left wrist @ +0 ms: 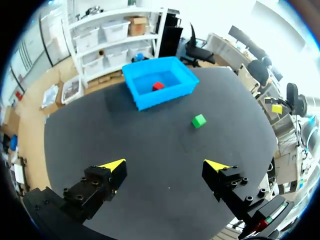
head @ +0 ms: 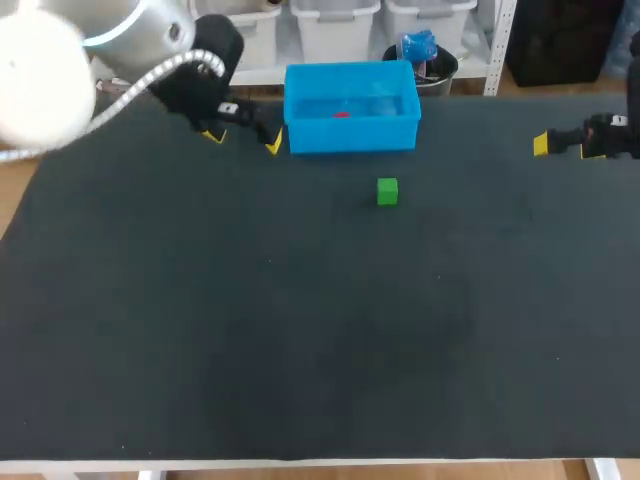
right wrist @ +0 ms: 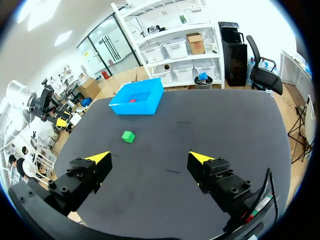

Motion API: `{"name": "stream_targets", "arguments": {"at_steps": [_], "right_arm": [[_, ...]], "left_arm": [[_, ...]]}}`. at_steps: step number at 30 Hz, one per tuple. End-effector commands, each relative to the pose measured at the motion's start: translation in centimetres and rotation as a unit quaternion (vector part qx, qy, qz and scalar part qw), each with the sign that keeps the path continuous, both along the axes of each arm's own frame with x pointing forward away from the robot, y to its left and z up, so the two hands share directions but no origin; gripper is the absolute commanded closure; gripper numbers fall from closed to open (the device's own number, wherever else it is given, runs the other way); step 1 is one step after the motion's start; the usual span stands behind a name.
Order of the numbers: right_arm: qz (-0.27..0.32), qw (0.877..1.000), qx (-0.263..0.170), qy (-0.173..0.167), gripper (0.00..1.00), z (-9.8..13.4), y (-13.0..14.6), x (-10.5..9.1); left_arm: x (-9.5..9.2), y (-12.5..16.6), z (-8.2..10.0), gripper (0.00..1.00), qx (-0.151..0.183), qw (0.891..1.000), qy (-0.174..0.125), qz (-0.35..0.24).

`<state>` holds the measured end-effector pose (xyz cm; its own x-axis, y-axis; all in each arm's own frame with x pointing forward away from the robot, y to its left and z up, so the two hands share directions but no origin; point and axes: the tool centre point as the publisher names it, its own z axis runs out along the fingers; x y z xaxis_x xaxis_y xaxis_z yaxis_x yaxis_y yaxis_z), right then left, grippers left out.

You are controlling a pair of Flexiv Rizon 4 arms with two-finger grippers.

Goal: Use the left arm to pick the red cube and place it into the blue plastic box first, then use the right arm to grasp the green cube and put it into the same blue plastic box after the first action is fully finished.

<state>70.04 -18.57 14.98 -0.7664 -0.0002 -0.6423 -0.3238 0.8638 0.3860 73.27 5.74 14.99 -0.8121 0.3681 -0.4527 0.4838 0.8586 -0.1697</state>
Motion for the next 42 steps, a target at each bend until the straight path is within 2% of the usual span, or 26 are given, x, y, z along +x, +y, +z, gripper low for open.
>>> {"name": "stream_targets", "arguments": {"at_steps": [1,9,19,21,24,27,28,32,42], "right_arm": [[0.0,1.0,0.0,0.0,0.0,0.0,0.0,0.0],[0.0,1.0,0.0,0.0,0.0,0.0,0.0,0.0],[0.0,1.0,0.0,0.0,0.0,0.0,0.0,0.0],[-0.006,1.0,-0.028,0.005,0.0,0.4,0.7,0.8],[-0.017,0.997,-0.068,0.032,0.0,1.0,3.0,1.9],[-0.03,0.989,-0.133,0.049,0.0,0.9,5.1,3.3],[-0.038,0.988,-0.143,0.05,0.0,1.0,5.7,3.6],[-0.067,0.983,-0.16,0.068,0.0,0.7,7.7,4.6],[-0.067,0.983,-0.16,0.068,0.0,0.7,7.7,4.6]], "left_arm": [[-0.9,1.0,-0.2,0.0,-0.073,0.989,-0.125,0.017],[-0.3,1.3,-0.1,0.0,-0.06,0.992,-0.111,0.01],[-0.3,1.3,-0.1,0.0,-0.06,0.992,-0.111,0.01],[-0.3,1.3,-0.1,0.0,-0.06,0.992,-0.111,0.01],[-0.3,1.3,-0.1,0.0,-0.06,0.992,-0.111,0.01],[-0.3,1.3,-0.1,0.0,-0.06,0.992,-0.111,0.01],[-0.3,1.3,-0.1,0.0,-0.06,0.992,-0.111,0.01],[-0.3,1.3,-0.1,0.0,-0.06,0.992,-0.111,0.01],[-0.3,1.3,-0.1,0.0,-0.06,0.992,-0.111,0.01]]}}
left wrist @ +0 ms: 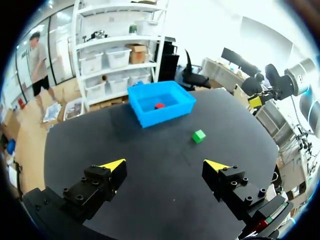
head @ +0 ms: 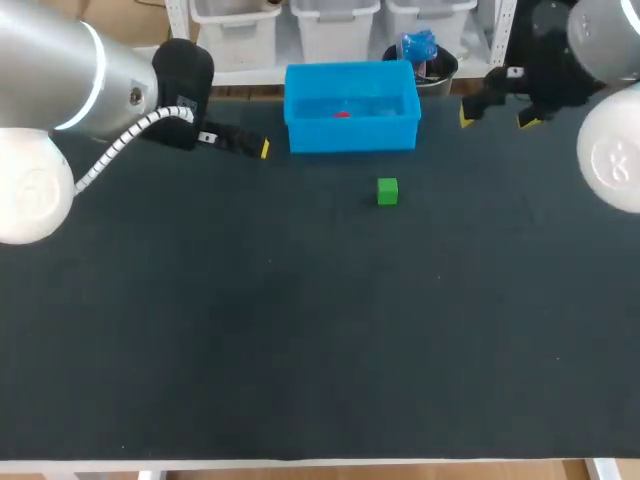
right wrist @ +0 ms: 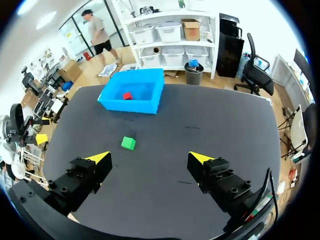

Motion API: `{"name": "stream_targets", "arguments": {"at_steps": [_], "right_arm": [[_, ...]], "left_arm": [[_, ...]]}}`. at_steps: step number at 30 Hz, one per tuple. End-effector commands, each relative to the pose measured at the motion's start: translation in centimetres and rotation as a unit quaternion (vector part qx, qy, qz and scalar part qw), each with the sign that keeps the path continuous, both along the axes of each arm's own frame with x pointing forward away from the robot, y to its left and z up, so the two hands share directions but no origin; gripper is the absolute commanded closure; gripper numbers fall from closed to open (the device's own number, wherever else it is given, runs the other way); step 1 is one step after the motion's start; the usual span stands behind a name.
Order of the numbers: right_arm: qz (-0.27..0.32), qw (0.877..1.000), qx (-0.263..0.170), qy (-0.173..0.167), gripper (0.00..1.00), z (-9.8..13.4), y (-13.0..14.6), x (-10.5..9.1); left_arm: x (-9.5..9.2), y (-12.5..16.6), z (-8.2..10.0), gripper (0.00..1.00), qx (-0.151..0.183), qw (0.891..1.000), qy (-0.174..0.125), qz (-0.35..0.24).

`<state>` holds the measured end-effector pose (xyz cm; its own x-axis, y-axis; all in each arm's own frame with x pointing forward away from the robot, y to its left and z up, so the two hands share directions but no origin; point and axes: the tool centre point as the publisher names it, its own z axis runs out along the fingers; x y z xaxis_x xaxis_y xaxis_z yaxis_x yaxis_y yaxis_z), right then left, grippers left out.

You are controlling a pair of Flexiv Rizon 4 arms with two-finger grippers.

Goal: Use the left arm to pick the red cube and place it into the blue plastic box first, then use the right arm to grasp the green cube and put it into the same blue plastic box after the first action is fully finished.

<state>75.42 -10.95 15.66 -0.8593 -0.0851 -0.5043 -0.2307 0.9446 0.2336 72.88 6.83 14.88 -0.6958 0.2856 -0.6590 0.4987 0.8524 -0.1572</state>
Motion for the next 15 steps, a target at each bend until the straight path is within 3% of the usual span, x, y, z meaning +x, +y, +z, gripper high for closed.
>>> {"name": "stream_targets", "arguments": {"at_steps": [1,12,13,15], "right_arm": [[-0.037,0.998,-0.056,-0.013,0.0,0.0,0.0,-0.7],[-0.037,0.998,-0.056,-0.013,0.0,0.0,0.0,-0.7],[-0.044,0.995,-0.086,-0.01,0.0,0.1,0.3,-0.6],[-0.044,0.994,-0.105,-0.001,0.0,0.4,1.4,-0.4]], "left_arm": [[0.0,0.2,0.0,0.0,-0.003,1.0,0.0,-0.003],[0.0,0.2,0.0,0.0,-0.003,1.0,0.0,-0.003],[0.0,0.2,0.0,0.0,-0.003,1.0,0.0,-0.003],[0.0,0.2,0.0,0.0,-0.003,1.0,0.0,-0.003]]}}
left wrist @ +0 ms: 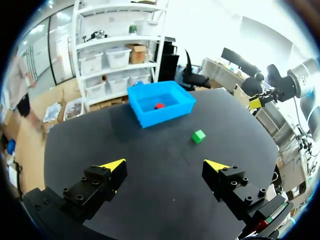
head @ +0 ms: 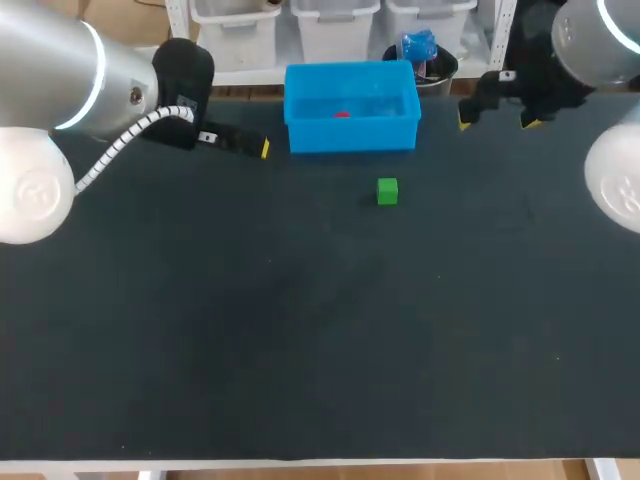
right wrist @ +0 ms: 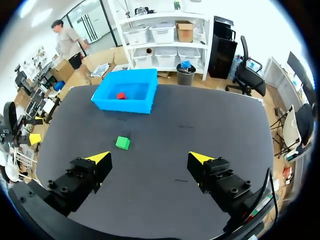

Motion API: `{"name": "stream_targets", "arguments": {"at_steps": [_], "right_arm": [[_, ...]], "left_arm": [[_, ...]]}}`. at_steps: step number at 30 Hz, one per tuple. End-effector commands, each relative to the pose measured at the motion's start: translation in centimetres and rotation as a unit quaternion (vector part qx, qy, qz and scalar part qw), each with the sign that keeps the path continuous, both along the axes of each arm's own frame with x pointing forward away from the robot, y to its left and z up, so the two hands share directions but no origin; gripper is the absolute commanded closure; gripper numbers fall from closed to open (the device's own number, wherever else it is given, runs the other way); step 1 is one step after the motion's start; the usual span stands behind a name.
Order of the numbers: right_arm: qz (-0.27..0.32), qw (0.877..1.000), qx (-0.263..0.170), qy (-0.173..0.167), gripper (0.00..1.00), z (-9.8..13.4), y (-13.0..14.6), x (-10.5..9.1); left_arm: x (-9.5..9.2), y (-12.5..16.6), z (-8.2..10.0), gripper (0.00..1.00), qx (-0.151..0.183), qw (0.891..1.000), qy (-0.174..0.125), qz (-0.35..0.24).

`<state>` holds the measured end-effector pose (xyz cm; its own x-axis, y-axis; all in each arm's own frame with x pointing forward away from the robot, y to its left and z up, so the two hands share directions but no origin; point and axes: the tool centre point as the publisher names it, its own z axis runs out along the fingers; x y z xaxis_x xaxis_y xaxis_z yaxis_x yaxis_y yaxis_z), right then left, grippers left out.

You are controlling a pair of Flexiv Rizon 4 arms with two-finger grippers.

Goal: Use the left arm to pick the red cube and place it into the blue plastic box first, then use the right arm to grasp the green cube and put it into the same blue plastic box after the first action is fully finished.

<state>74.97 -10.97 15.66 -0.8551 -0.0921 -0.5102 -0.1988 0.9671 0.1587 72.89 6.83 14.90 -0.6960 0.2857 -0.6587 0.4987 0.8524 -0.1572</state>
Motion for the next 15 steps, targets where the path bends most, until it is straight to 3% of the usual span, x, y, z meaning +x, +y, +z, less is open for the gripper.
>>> {"name": "stream_targets", "arguments": {"at_steps": [1,7,12,13,15], "right_arm": [[-0.031,0.996,-0.088,0.016,0.0,0.4,2.0,0.1],[-0.023,0.992,-0.11,0.058,0.0,-0.7,6.1,0.3],[-0.039,0.99,-0.102,0.093,0.0,-2.3,8.8,0.1],[-0.043,0.989,-0.094,0.102,0.0,-2.7,9.3,0.0],[-0.066,0.992,-0.013,0.108,0.0,-3.1,9.9,-0.2]], "left_arm": [[0.0,0.2,0.0,0.0,-0.003,1.0,0.0,-0.003],[0.0,0.2,0.0,0.0,-0.003,1.0,0.0,-0.003],[0.0,0.2,0.0,0.0,-0.003,1.0,0.0,-0.003],[0.0,0.2,0.0,0.0,-0.003,1.0,0.0,-0.003],[0.0,0.2,0.0,0.0,-0.003,1.0,0.0,-0.003]]}}
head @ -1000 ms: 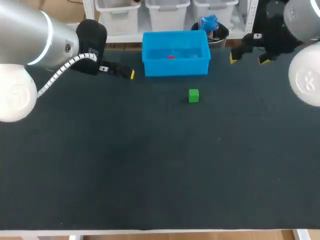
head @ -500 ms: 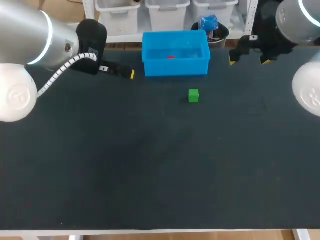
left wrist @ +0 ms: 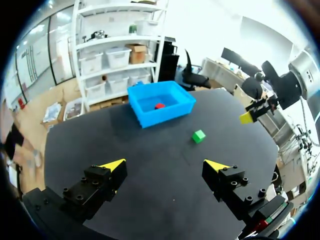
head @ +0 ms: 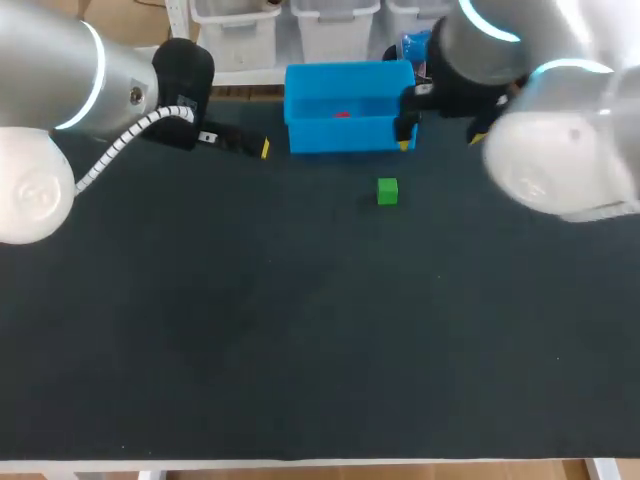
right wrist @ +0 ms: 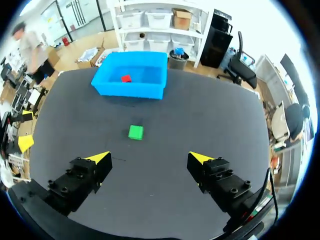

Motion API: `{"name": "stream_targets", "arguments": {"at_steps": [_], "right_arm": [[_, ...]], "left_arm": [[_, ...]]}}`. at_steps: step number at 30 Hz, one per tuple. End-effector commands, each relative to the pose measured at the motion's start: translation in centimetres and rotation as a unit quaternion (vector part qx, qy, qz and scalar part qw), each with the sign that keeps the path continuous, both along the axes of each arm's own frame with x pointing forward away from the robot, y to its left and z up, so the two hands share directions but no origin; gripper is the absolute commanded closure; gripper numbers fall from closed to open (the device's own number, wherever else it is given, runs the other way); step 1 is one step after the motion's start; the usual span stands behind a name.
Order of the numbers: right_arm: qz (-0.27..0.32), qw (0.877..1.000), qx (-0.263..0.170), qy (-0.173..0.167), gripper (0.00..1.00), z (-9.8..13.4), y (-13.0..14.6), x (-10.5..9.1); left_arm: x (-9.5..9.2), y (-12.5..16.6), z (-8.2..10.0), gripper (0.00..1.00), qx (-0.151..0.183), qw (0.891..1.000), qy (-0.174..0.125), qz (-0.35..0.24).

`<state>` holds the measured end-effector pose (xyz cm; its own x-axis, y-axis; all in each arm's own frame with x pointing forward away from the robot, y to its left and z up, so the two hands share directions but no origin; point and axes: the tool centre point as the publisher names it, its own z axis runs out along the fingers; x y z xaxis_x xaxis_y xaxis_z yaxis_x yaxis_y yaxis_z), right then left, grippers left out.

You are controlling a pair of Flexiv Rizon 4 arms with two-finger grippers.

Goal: Use the left arm to pick the red cube and place it into the blue plastic box first, then use the right arm to grasp the green cube and put it into the same blue plastic box after the first action is fully finished.

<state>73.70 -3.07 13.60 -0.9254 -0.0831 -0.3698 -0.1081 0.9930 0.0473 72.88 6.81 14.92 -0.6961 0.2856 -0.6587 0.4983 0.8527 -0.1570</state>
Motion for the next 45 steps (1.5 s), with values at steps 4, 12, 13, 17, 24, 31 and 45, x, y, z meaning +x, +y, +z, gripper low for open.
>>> {"name": "stream_targets", "arguments": {"at_steps": [4,12,13,17,24,31,45], "right_arm": [[-0.034,0.997,0.053,0.033,0.0,-1.0,2.0,1.0],[-0.034,0.997,0.053,0.033,0.0,-1.0,2.0,1.0],[-0.034,0.997,0.053,0.033,0.0,-1.0,2.0,1.0],[-0.034,0.997,0.053,0.033,0.0,-1.0,2.0,1.0],[-0.04,0.998,0.018,0.052,0.0,-1.4,2.3,1.4],[-0.043,0.996,-0.036,0.063,0.0,-2.6,3.7,2.6],[-0.026,0.994,-0.068,0.082,0.0,-5.5,3.5,3.8]], "left_arm": [[0.1,0.2,0.0,0.0,-0.003,1.0,0.0,-0.003],[0.1,0.2,0.0,0.0,-0.003,1.0,0.0,-0.003],[0.1,0.2,0.0,0.0,-0.003,1.0,0.0,-0.003],[0.1,0.2,0.0,0.0,-0.003,1.0,0.0,-0.003],[0.1,0.2,0.0,0.0,-0.003,1.0,0.0,-0.003],[0.1,0.2,0.0,0.0,-0.003,1.0,0.0,-0.003],[0.1,0.2,0.0,0.0,-0.003,1.0,0.0,-0.003]]}}
